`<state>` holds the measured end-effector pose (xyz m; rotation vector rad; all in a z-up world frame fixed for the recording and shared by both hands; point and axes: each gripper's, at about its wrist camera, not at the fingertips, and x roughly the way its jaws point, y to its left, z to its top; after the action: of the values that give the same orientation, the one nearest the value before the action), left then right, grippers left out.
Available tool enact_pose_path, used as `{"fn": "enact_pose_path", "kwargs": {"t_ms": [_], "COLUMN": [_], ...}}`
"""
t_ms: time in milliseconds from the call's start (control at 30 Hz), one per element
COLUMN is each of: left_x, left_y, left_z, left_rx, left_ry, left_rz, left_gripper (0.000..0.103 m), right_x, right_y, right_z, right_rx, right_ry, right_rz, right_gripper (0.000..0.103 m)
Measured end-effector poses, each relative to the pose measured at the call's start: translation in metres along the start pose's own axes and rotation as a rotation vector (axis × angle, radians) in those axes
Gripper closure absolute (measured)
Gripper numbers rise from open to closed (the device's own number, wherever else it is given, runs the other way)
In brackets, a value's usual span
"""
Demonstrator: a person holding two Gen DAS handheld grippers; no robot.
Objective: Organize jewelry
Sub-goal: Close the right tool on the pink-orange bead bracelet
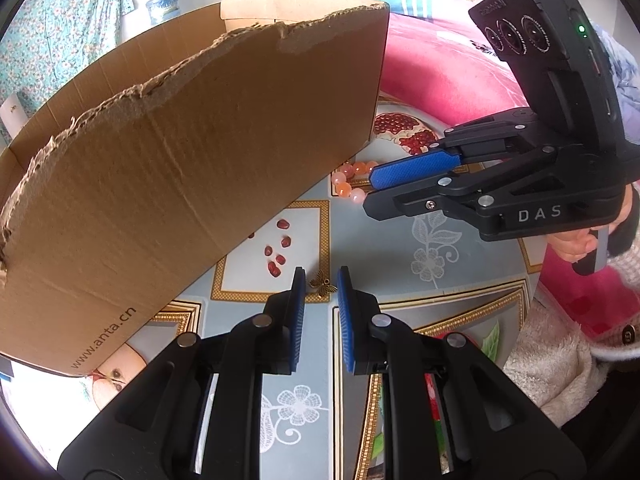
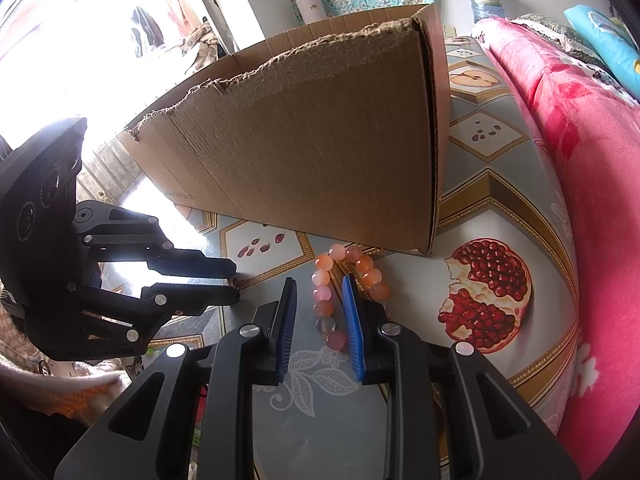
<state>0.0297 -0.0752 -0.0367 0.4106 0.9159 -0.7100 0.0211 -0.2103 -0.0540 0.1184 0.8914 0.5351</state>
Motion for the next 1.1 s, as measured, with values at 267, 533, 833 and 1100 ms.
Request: {"fn": "enact_pose_path", "kwargs": {"t_ms": [267,533,833,1100], "left_x": [0.001,0.006,0.008,0.004], "left_y": [-0.003,0.0,-0.006,-0.013], "left_z": [0.002,0.01,0.013,0.008], "left_rx": [0.043,0.115,0.156,0.12], "left_ry": [0.018,0.043,0.051,0.033], "left_rz": [-0.006,-0.063,-0.063,-0.02], "left_gripper": [0.088,0.088,0.09,0.091], "right_x": [0.0,0.0,0.001,0.002], "right_y": [0.0,-0.001,0.0,-0.001], "right_z": [0.001,0.001,0.002,0.001], "right_rx": [-0.006,-0.005,-0.01,-0.009], "right_ry": [0.002,0.002,0.003,-0.001], "right_rz": [0.003,0.004,0.005,0.01], "right_gripper": [0.079,0.079,0.079,0.079]}}
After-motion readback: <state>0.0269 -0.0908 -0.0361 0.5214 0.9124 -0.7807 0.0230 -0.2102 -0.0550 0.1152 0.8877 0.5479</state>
